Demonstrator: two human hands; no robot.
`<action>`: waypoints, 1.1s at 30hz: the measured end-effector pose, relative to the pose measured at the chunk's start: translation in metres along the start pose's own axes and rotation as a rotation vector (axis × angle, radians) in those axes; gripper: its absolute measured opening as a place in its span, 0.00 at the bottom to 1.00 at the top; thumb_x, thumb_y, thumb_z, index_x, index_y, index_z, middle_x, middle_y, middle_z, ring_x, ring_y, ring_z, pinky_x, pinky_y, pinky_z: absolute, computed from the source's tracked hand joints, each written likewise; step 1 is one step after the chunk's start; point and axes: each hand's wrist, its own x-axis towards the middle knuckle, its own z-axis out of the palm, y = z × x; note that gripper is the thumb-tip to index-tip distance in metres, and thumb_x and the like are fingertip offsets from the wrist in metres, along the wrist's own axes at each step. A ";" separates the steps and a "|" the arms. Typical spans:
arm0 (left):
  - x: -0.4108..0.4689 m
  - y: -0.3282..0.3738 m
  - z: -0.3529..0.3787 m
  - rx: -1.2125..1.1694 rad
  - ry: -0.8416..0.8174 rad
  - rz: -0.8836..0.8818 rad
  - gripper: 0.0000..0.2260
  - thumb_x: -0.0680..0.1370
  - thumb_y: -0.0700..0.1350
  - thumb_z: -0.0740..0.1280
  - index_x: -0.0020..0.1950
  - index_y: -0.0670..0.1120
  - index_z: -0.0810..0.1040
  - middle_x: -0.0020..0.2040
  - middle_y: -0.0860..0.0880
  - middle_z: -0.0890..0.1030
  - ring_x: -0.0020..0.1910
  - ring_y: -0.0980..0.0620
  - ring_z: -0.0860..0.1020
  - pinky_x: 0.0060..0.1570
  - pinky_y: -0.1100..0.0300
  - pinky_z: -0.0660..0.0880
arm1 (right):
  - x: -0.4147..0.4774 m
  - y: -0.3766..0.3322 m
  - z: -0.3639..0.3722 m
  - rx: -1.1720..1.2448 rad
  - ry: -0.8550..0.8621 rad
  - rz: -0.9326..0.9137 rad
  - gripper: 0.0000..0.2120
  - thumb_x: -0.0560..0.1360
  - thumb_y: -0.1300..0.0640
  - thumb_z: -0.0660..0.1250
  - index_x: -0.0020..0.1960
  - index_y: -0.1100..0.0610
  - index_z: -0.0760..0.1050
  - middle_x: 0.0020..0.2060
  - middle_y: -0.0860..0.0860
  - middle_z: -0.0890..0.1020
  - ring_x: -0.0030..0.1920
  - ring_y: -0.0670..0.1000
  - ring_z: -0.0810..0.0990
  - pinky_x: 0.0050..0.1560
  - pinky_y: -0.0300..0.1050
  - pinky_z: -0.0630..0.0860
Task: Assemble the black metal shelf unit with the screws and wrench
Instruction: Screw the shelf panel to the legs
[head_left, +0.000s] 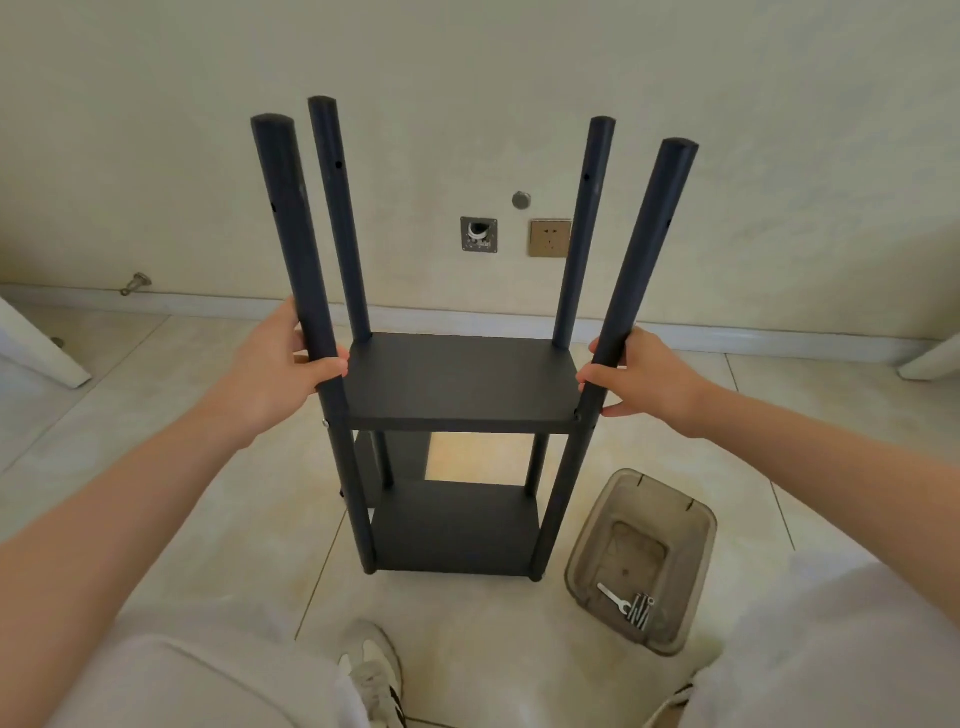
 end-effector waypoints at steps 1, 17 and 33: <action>0.001 0.003 0.005 0.003 -0.008 0.008 0.21 0.76 0.39 0.74 0.63 0.53 0.70 0.46 0.56 0.83 0.45 0.60 0.80 0.43 0.60 0.80 | -0.002 0.003 -0.004 -0.008 0.019 0.002 0.13 0.76 0.59 0.71 0.57 0.55 0.70 0.49 0.52 0.79 0.48 0.52 0.82 0.35 0.40 0.82; 0.021 0.053 0.066 -0.033 -0.157 0.090 0.20 0.76 0.37 0.73 0.62 0.52 0.69 0.48 0.52 0.83 0.49 0.55 0.81 0.53 0.50 0.81 | -0.042 0.045 -0.059 -0.033 0.196 0.051 0.15 0.76 0.58 0.71 0.59 0.56 0.70 0.49 0.51 0.78 0.48 0.50 0.80 0.32 0.38 0.81; 0.021 0.053 0.098 -0.023 -0.137 -0.005 0.17 0.78 0.37 0.72 0.63 0.44 0.71 0.59 0.43 0.82 0.59 0.42 0.81 0.63 0.40 0.77 | -0.051 0.060 -0.054 0.022 0.255 -0.039 0.08 0.76 0.58 0.70 0.52 0.52 0.73 0.45 0.48 0.80 0.49 0.51 0.81 0.49 0.49 0.83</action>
